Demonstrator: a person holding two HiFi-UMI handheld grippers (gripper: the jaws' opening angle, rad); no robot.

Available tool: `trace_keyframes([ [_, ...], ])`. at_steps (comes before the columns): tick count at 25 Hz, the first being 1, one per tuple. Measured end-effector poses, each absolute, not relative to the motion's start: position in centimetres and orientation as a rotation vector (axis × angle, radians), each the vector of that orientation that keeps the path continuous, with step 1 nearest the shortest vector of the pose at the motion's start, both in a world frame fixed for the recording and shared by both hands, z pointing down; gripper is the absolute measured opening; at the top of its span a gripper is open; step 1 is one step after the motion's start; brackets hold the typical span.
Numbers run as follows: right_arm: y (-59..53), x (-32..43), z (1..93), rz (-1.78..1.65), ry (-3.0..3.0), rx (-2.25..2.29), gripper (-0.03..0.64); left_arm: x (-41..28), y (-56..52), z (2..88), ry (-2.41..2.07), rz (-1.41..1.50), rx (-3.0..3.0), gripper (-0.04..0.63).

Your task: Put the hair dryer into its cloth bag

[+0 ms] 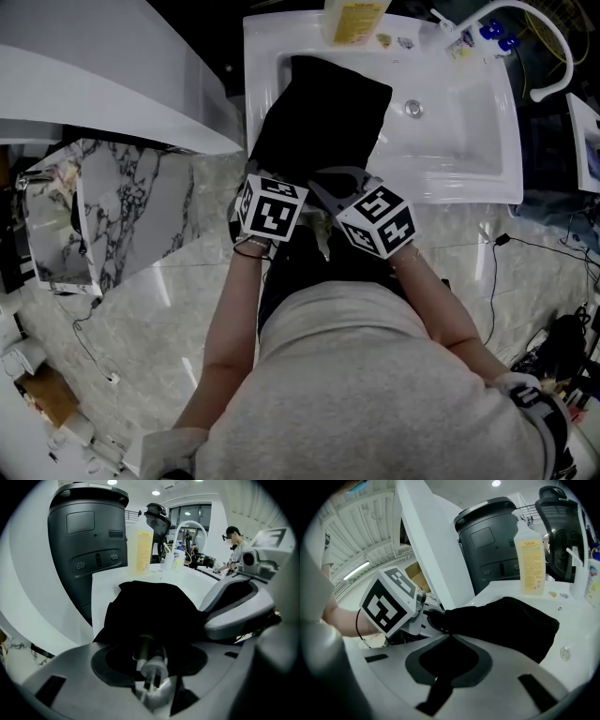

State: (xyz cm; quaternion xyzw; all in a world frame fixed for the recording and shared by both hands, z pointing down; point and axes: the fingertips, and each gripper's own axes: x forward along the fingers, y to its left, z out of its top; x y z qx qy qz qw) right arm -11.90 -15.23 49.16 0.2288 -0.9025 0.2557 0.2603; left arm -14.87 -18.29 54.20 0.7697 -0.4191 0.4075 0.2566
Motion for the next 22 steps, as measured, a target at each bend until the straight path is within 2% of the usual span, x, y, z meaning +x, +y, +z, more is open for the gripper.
trace_keyframes([
  [8,-14.9,-11.6,49.6,0.683,-2.444,0.605,0.011,-14.9,-18.2,54.9,-1.139,1.158,2.082,0.224],
  [22,-15.1,-11.4,49.2,0.657,-2.448,0.600,0.031,-16.2,-15.7,52.9,-1.148,1.066,2.061,0.224],
])
